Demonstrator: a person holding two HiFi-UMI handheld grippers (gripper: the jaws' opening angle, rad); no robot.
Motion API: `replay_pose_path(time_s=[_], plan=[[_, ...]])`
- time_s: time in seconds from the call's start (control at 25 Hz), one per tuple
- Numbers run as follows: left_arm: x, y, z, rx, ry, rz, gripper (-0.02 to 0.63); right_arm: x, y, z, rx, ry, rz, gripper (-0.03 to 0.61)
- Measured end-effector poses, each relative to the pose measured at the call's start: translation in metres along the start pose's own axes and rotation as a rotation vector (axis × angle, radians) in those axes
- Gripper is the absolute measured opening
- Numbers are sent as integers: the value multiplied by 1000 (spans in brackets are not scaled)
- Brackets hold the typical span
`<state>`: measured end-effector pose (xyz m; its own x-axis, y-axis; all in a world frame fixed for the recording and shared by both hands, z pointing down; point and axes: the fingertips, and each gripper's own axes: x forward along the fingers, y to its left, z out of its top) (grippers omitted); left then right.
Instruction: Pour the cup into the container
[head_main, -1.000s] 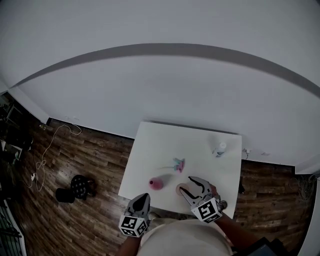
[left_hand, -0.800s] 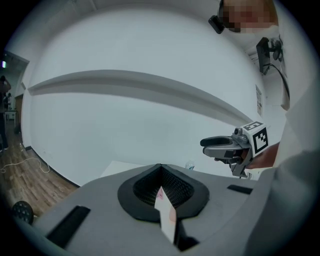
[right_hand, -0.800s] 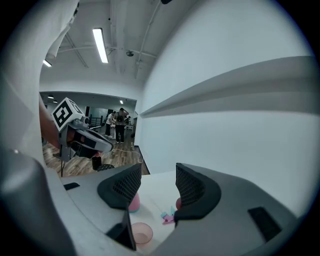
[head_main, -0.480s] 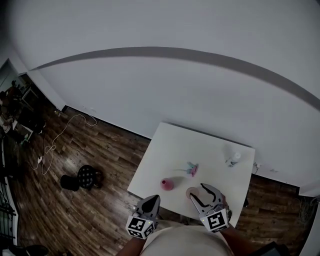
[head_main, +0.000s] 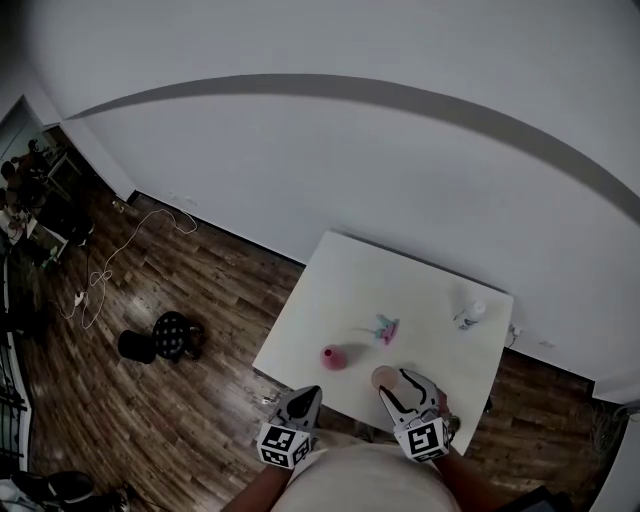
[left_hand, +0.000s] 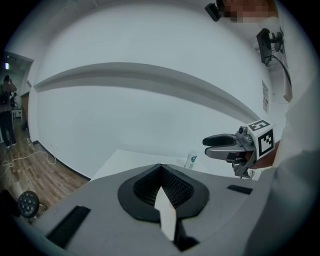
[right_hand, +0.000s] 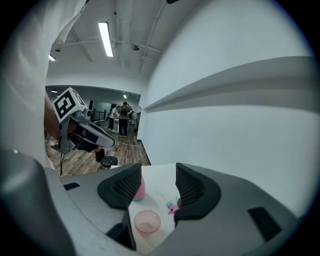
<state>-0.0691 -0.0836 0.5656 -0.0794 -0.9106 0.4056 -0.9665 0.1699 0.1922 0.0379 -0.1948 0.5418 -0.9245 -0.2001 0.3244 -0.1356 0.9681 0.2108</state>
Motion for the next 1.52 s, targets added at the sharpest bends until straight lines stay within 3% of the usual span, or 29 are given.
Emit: replay_pose_path(time_s=[1.08,1.52], plan=[[-26,29,-17,-16,26,58,11,29,29,0,8,11,62,221],[-32,42,-13,22,37,-16,11,38,39,12,34,22,-9,221]])
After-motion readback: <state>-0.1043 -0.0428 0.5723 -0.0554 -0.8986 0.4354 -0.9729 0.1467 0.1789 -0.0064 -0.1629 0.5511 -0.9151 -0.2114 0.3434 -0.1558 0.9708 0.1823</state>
